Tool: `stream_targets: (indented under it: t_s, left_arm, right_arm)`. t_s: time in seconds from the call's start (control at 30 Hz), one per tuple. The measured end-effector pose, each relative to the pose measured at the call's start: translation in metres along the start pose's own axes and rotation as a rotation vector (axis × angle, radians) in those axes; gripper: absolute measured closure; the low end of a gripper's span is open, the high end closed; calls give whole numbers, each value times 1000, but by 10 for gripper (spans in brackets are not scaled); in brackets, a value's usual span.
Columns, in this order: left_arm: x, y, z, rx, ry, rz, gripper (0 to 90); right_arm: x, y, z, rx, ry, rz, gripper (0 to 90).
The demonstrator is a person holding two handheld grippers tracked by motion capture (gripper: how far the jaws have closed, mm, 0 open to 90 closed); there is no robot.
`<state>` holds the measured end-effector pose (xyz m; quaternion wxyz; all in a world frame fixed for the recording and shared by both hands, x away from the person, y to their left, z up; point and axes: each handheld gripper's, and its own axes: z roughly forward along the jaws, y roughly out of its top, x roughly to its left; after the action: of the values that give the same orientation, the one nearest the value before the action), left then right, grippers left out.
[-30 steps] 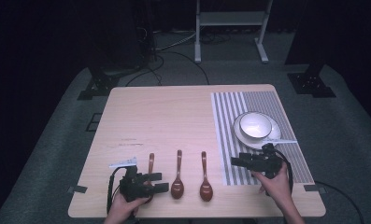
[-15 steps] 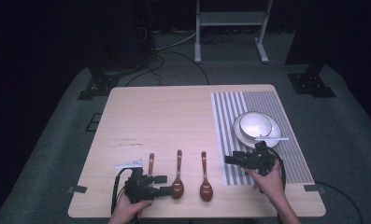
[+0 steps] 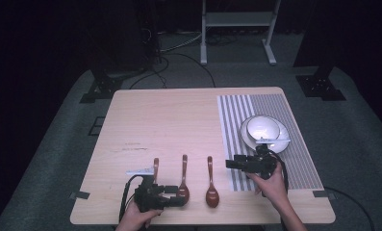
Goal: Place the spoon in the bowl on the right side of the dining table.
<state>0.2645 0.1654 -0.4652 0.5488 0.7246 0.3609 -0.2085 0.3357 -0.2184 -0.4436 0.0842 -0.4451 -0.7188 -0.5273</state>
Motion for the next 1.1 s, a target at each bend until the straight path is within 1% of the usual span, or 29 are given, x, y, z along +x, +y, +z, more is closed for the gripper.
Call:
stream_targets:
  t_s: [0.07,0.37,0.7,0.77,0.83,0.9,0.97,1.0,1.1]
  left_arm:
    - [0,-1,3,17,-2,1,69]
    - [-2,-4,12,63,-13,-1,69]
    - [-1,-7,19,109,-17,-18,69]
    - [1,-8,21,127,-3,-21,69]
    - [3,-10,24,157,38,-26,69]
    - [5,-11,25,155,37,-42,70]
    - [4,-11,25,158,44,-34,70]
    - [4,-11,25,151,46,-33,71]
    - [5,-11,25,151,47,-37,71]
  right_arm:
    - [1,1,1,1,1,-5,277]
    - [5,3,7,14,5,-19,280]
    - [11,6,12,26,9,-34,280]
    - [13,7,13,30,11,-36,280]
    - [15,9,16,34,16,-40,280]
    - [18,10,19,43,20,-49,280]
    - [20,11,23,51,24,-52,280]
    - [21,12,25,55,27,-56,280]
    - [26,15,33,74,34,-67,280]
